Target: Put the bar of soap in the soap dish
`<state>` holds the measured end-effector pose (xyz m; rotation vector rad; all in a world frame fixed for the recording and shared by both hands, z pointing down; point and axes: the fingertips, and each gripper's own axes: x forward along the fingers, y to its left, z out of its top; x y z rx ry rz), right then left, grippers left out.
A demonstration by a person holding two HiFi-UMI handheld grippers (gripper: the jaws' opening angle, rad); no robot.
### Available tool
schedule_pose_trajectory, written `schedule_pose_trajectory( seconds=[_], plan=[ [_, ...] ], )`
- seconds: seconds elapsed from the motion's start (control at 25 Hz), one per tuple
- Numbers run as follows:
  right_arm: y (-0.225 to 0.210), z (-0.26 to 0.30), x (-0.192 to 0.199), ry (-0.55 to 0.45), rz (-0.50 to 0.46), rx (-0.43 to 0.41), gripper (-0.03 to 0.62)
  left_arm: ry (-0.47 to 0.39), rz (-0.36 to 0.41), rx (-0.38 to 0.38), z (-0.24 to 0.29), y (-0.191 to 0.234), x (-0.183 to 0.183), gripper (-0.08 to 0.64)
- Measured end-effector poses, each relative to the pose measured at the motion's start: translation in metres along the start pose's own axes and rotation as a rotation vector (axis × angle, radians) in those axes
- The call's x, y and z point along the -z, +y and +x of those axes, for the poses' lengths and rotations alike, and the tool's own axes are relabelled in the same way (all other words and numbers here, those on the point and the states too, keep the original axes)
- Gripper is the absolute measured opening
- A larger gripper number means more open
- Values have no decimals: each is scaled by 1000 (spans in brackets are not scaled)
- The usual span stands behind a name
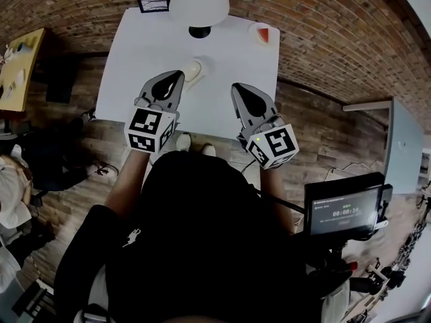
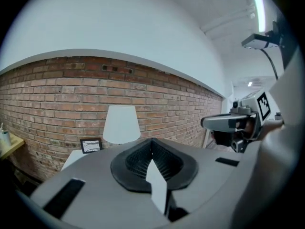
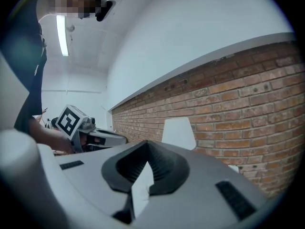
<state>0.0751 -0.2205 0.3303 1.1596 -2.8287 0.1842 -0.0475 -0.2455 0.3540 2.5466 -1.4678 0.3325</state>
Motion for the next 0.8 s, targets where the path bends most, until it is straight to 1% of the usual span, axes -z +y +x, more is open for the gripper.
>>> schedule_pose_trajectory(
  seconds=[0.2,0.44,0.8],
  plan=[
    [0,-2,-7,-15,-2,10,3,-3,-34,18,-6,-5,3,6],
    [1,-1,-2,-11,5,12,3,11,-31,16,-6,-3,11,6],
    [-4,0,4,0,-7,18,3,8,-23,26,4,-3,14,6]
  ],
)
